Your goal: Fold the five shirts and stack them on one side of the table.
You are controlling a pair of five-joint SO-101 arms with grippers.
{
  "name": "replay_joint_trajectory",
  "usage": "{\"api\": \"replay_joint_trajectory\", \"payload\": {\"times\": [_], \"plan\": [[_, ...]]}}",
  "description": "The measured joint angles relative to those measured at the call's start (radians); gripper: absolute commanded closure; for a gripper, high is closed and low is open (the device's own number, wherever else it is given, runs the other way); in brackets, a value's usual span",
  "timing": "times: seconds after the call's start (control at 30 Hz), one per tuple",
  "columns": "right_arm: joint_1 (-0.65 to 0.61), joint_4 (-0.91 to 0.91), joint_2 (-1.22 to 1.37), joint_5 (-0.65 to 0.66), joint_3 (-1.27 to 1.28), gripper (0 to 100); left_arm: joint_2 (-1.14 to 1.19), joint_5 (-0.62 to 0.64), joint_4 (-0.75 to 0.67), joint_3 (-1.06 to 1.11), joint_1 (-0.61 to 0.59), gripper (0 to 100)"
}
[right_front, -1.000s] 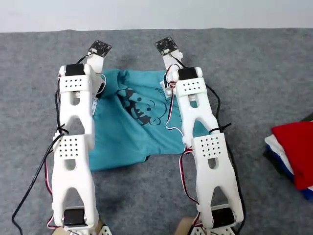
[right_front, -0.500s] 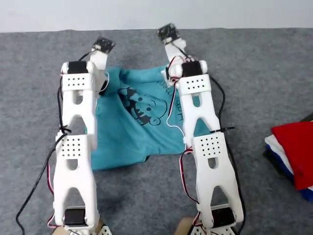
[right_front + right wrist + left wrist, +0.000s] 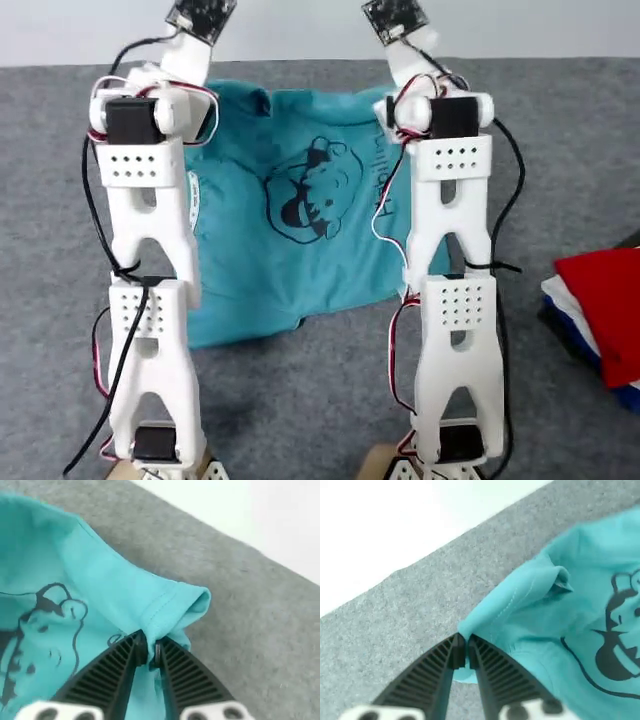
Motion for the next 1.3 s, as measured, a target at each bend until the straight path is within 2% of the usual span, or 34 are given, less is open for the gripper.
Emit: {"api": "replay_joint_trajectory", "payload": {"times": [0.2,0.4,0.63,0.77,0.93,1.0,1.17,1.3], "plan": [[0.026,0.089,0.051,0.028,0.0,98.8,-0.002,0.064,0.0,0.028,0.006,100],[0.04,0.144,0.064,0.029,0.0,98.8,-0.014,0.063,0.0,0.196,0.006,100],[0.068,0.146,0.064,0.046,0.066,98.8,-0.137,-0.095,0.0,0.621,0.014,100],[0.074,0.146,0.037,0.048,0.255,98.8,-0.219,-0.175,0.0,0.844,0.014,100],[0.072,0.146,-0.083,0.049,0.52,98.3,-0.321,-0.264,-0.002,1.014,0.014,100],[0.072,0.146,-0.112,0.058,0.591,95.0,-0.348,-0.299,-0.003,1.069,0.014,100],[0.072,0.146,-0.169,0.077,0.621,77.8,-0.368,-0.328,-0.003,1.154,0.014,100],[0.072,0.14,-0.224,0.075,0.621,74.9,-0.368,-0.331,-0.003,1.16,0.014,100]]}}
